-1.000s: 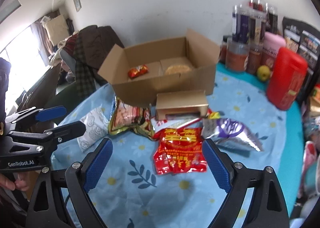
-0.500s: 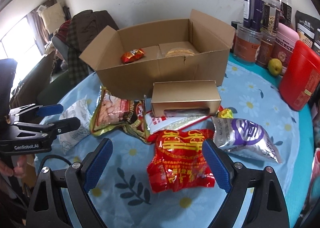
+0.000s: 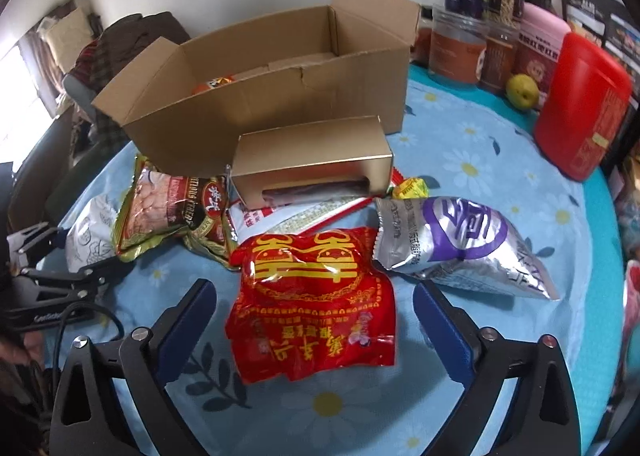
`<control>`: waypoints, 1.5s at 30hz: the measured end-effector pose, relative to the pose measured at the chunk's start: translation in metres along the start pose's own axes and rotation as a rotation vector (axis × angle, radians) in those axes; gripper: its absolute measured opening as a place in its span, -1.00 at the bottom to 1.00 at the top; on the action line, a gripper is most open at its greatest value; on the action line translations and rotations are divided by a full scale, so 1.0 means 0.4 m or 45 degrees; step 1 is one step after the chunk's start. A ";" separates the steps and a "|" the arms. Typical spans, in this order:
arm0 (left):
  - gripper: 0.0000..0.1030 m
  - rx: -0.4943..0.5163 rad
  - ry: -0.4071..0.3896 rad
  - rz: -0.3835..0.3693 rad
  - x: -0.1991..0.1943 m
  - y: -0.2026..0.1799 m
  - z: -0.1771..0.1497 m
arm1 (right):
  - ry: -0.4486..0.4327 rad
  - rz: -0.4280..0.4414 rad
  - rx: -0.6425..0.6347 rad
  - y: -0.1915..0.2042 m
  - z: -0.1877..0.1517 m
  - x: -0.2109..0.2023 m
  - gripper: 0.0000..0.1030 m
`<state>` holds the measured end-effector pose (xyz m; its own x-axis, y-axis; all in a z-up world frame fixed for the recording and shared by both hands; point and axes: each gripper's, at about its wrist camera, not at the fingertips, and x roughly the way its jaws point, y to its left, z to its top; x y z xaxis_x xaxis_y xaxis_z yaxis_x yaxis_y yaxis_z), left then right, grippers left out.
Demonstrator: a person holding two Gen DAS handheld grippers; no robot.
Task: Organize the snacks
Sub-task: 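Grasp the white printed pastry bag with the left gripper while the right grasps the red snack bag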
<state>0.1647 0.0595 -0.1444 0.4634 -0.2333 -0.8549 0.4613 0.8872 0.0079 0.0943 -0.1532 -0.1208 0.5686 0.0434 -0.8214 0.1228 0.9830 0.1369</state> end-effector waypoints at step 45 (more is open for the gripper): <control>0.06 -0.040 0.094 -0.216 -0.094 -0.148 -0.140 | 0.164 0.148 -0.060 -0.014 -0.144 -0.074 0.64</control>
<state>0.0775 0.0379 -0.1419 0.3238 -0.3515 -0.8784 0.5034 0.8501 -0.1546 0.0299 -0.1496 -0.1290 0.4673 0.1768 -0.8663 0.0221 0.9772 0.2113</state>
